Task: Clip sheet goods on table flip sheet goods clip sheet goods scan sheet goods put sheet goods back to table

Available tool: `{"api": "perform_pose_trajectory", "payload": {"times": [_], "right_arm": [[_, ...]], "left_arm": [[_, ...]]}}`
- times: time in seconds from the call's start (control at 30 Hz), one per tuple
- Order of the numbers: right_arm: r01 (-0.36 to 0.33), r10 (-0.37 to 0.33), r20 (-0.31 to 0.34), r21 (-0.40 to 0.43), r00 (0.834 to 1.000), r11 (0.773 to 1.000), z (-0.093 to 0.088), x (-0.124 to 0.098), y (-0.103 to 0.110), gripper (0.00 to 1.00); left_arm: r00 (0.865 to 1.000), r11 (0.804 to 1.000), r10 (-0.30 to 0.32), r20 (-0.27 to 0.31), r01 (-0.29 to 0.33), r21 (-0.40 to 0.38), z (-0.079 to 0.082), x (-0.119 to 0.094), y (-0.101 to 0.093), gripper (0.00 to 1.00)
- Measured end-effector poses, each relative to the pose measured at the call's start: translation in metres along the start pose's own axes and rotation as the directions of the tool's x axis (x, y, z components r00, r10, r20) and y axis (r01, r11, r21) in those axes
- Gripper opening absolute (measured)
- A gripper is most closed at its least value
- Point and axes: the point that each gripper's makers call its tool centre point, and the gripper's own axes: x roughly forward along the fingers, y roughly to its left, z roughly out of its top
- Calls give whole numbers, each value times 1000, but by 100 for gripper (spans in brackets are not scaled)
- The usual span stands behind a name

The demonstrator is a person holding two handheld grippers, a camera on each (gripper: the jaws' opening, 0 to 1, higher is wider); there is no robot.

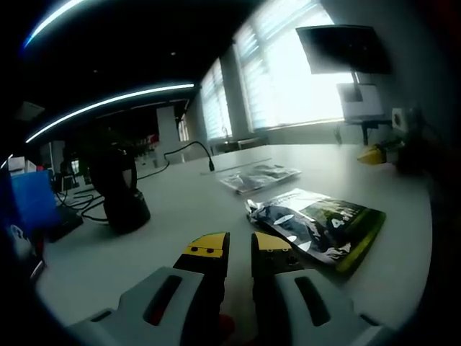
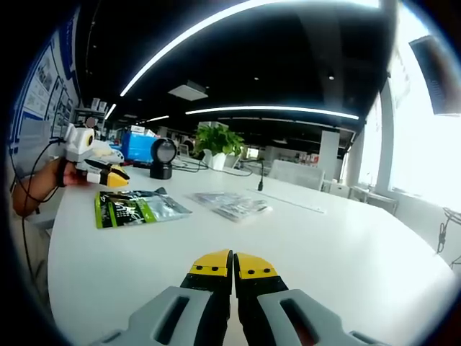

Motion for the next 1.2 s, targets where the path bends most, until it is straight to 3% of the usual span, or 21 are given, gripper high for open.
{"api": "perform_pose_trajectory", "payload": {"times": [0.67,0.83,1.0,1.2], "right_arm": [[-1,1,-10,-15,1000,1000,-2,1,-2,0],[-1,0,-14,-22,1000,1000,-2,1,-1,0],[-4,4,-12,-21,1000,1000,-2,1,-1,0],[-9,9,-11,-22,1000,1000,-2,1,-1,0]], "left_arm": [[1000,997,-25,-15,24,-68,0,4,5,5],[999,986,-39,-25,34,-165,1,4,6,5],[999,986,-44,-9,42,-163,10,2,-3,5],[996,973,-84,-21,78,-218,18,7,-10,6]]}}
